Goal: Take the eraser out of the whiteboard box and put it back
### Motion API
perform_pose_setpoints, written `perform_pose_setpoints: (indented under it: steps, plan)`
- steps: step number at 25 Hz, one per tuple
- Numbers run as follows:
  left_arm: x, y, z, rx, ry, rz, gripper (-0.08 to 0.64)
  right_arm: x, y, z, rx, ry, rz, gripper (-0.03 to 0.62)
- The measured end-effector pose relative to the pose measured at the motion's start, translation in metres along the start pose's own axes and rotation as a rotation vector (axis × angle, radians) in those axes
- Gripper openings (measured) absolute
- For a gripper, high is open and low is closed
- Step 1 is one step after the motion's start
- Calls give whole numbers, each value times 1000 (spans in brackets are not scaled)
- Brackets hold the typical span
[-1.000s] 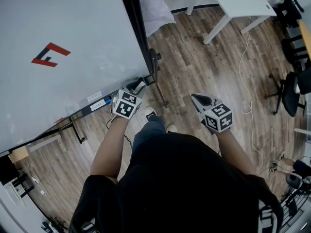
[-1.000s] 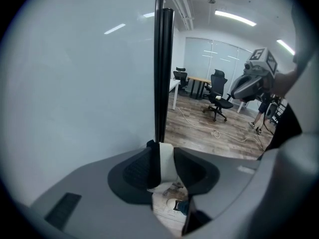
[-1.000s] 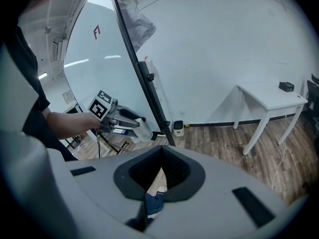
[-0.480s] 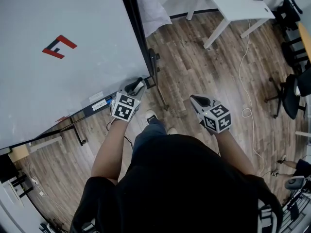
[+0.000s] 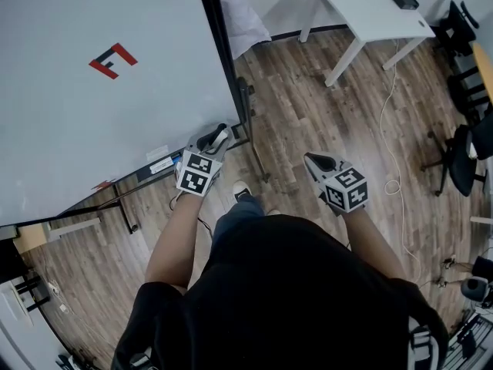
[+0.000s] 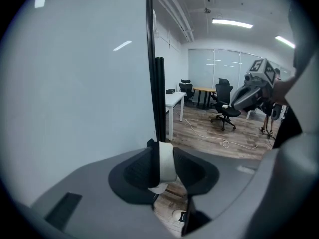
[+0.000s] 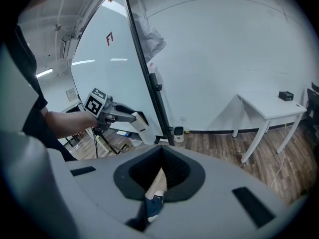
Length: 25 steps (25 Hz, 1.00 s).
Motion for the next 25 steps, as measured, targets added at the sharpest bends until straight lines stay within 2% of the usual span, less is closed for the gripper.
perform_pose_setpoints:
  steps: [9, 19, 25]
  plan:
    - [31, -13, -7, -12, -58, -53, 142, 22, 3, -5, 29, -40, 8, -5]
    - [69, -31, 0, 13, -96, -102, 142, 52, 3, -5, 66, -69, 30, -5]
    - [88, -43, 24, 19, -71, -137, 141, 62, 12, -1, 88, -79, 17, -5]
Point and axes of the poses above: the fingertips, and each gripper's own axes: x backward along the fingers, y to its left, z out of its underside, the point moved 5 cm from there along x, backward along the fingers, and after that the axes turned 7 degrees about x, right-handed, at the moved point
